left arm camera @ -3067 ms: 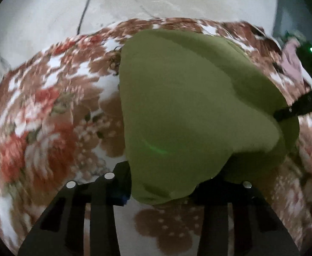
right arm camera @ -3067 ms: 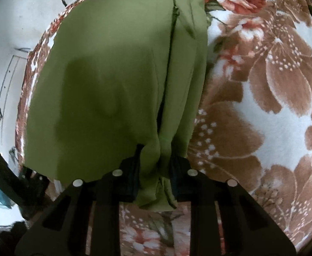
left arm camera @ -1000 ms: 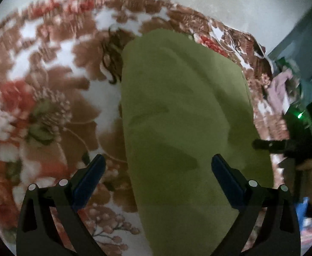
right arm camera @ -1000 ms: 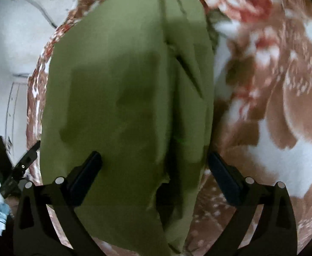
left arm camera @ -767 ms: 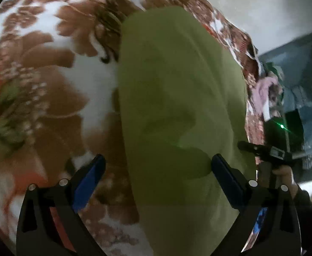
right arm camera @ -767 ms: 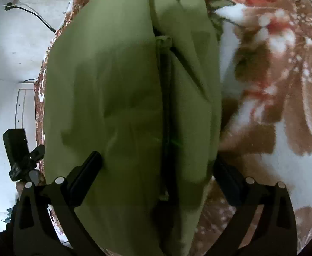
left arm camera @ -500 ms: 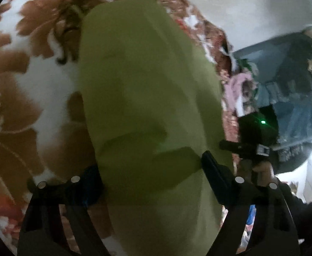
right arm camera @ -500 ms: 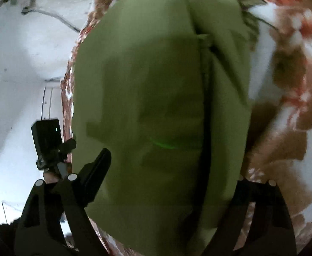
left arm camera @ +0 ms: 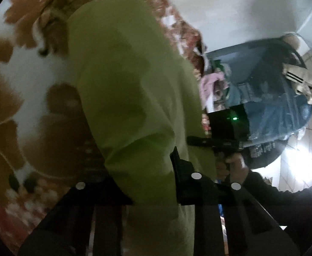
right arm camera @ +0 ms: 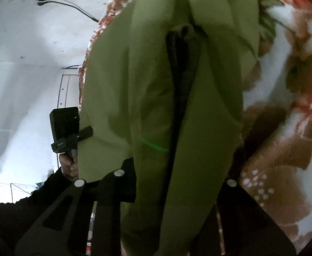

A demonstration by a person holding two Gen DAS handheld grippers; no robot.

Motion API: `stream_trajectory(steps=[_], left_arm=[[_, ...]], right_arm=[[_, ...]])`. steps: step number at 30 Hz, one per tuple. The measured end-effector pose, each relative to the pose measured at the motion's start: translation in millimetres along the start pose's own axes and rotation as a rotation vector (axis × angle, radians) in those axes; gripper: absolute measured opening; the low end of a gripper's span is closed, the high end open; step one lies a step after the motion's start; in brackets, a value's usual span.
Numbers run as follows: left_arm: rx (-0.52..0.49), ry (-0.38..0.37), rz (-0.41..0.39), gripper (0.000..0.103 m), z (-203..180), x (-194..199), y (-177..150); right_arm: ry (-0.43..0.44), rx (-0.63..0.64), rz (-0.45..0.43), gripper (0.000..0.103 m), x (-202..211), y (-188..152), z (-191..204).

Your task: Fold large clothes

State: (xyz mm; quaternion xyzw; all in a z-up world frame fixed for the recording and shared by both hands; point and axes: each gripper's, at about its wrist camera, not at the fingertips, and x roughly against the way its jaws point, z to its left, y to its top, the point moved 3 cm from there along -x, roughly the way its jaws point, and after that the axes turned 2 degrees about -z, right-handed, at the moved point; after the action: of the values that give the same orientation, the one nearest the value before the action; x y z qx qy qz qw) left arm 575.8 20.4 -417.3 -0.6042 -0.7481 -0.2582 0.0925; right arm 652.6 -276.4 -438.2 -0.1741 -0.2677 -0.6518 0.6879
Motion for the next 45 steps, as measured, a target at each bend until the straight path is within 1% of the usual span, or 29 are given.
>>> stream_trajectory(steps=[5,8,11,12,13,14,15,17,20,21,22,23,24,25,26,27,28,31,33,35,36,37,38,39,40,41,42,43,45], left_arm=[[-0.064,0.009,0.006,0.020,-46,11,3],[-0.113,0.012,0.034,0.020,-89,17,-1],[-0.182,-0.006,0.077,0.020,-158,15,-12],[-0.196,-0.012,0.090,0.020,-174,15,-14],[-0.218,-0.025,0.110,0.020,-198,11,-19],[-0.236,-0.038,0.128,0.020,-213,11,-23],[-0.268,-0.053,0.155,0.020,-243,2,-28],[-0.333,-0.086,0.211,0.020,-301,-21,-37],[-0.423,-0.132,0.280,0.020,-371,-54,-53],[-0.455,-0.164,0.306,0.020,-401,-71,-63],[-0.472,-0.191,0.323,0.020,-422,-85,-72],[-0.498,-0.227,0.349,0.020,-452,-110,-83],[-0.517,-0.246,0.365,0.020,-467,-124,-93],[-0.533,-0.276,0.389,0.020,-486,-144,-103],[-0.548,-0.304,0.414,0.020,-504,-166,-112],[-0.563,-0.339,0.449,0.020,-525,-195,-124],[-0.576,-0.369,0.481,0.020,-543,-220,-135],[-0.626,-0.426,0.578,0.020,-581,-288,-165],[-0.653,-0.450,0.637,0.020,-595,-327,-184],[-0.678,-0.469,0.700,0.020,-600,-365,-204],[-0.690,-0.480,0.743,0.020,-599,-390,-215],[-0.697,-0.487,0.777,0.020,-593,-405,-225],[-0.706,-0.486,0.828,0.020,-582,-430,-237],[-0.704,-0.475,0.861,0.020,-569,-443,-245],[-0.689,-0.457,0.915,0.020,-548,-464,-255],[-0.679,-0.434,0.946,0.020,-531,-479,-262],[-0.653,-0.383,0.994,0.020,-502,-501,-272],[-0.630,-0.310,1.051,0.021,-468,-522,-283],[-0.598,-0.227,1.112,0.022,-422,-538,-295]], right_arm=[[0.015,0.022,-0.039,0.021,28,-14,30],[0.025,0.025,-0.082,0.021,57,-32,52],[0.041,-0.002,-0.165,0.021,104,-70,74],[0.044,-0.025,-0.208,0.021,128,-89,82],[0.041,-0.041,-0.246,0.021,150,-105,89],[0.034,-0.049,-0.271,0.021,168,-118,94],[0.025,-0.058,-0.303,0.021,188,-135,100],[0.019,-0.091,-0.380,0.021,237,-172,111],[0.005,-0.140,-0.494,0.021,321,-232,110],[-0.003,-0.154,-0.529,0.021,347,-250,109],[-0.019,-0.173,-0.572,0.021,379,-274,107],[-0.040,-0.188,-0.605,0.021,406,-294,104],[-0.054,-0.201,-0.631,0.021,425,-308,102],[-0.087,-0.226,-0.677,0.021,458,-334,97],[-0.112,-0.241,-0.707,0.021,478,-351,95],[-0.131,-0.255,-0.733,0.021,495,-363,89],[-0.165,-0.275,-0.769,0.021,518,-386,83],[-0.259,-0.345,-0.861,0.021,563,-440,59],[-0.289,-0.390,-0.908,0.021,578,-468,42],[-0.312,-0.445,-0.962,0.021,590,-502,14],[-0.332,-0.457,-0.980,0.021,587,-512,5],[-0.353,-0.472,-1.001,0.021,584,-526,-12],[-0.359,-0.499,-1.018,0.021,577,-538,-30],[-0.348,-0.548,-1.033,0.021,561,-548,-53],[-0.338,-0.579,-1.037,0.021,550,-556,-73],[-0.325,-0.625,-1.034,0.021,529,-562,-97],[-0.315,-0.661,-1.027,0.021,517,-564,-115],[-0.289,-0.725,-0.996,0.021,489,-572,-139],[-0.253,-0.778,-0.981,0.022,457,-583,-163]])
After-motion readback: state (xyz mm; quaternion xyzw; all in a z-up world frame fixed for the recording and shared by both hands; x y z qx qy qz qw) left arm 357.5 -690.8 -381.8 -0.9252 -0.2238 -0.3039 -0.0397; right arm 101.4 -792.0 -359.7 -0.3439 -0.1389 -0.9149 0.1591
